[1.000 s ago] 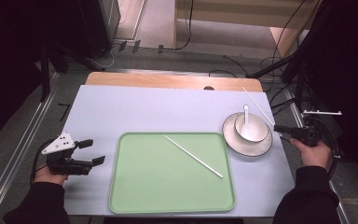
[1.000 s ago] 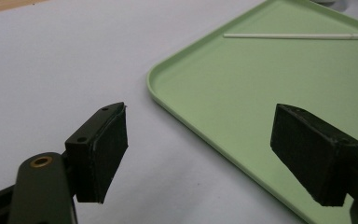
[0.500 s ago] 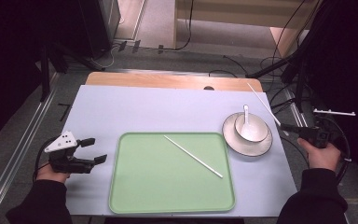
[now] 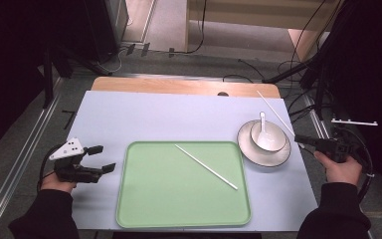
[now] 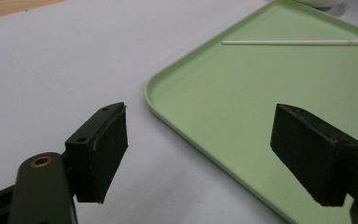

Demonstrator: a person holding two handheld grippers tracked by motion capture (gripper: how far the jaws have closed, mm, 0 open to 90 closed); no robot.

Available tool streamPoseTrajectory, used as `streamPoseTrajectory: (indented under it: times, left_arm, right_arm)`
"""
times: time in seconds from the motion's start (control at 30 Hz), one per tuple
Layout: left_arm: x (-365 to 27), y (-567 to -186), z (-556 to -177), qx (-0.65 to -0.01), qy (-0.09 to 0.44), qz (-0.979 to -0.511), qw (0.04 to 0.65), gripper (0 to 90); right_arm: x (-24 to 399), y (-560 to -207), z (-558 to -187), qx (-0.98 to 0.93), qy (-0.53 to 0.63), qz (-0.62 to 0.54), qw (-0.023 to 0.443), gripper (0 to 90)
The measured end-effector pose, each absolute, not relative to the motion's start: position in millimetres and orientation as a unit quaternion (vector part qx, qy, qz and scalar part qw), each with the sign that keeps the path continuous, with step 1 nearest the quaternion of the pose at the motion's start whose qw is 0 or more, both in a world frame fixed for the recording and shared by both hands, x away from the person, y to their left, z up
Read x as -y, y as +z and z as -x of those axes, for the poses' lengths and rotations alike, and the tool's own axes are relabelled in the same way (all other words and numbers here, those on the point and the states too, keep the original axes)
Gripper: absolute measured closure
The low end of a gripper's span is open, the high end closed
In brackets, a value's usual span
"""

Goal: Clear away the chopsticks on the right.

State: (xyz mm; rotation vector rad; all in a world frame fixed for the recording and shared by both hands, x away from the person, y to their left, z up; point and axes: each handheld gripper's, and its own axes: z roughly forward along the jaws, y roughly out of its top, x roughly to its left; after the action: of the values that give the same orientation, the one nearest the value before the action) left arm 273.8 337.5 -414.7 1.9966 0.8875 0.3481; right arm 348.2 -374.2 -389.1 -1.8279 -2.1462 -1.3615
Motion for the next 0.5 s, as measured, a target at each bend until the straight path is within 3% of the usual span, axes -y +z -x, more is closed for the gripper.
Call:
streamPoseTrajectory:
  times: [0.5]
  left_arm:
    - [-337,-414,-274,-0.355,0.138,-0.805,0.454,18.8]
  right_arm:
    - [344,-381,-341,0.706,-0.447,0.549,0.026,85.2]
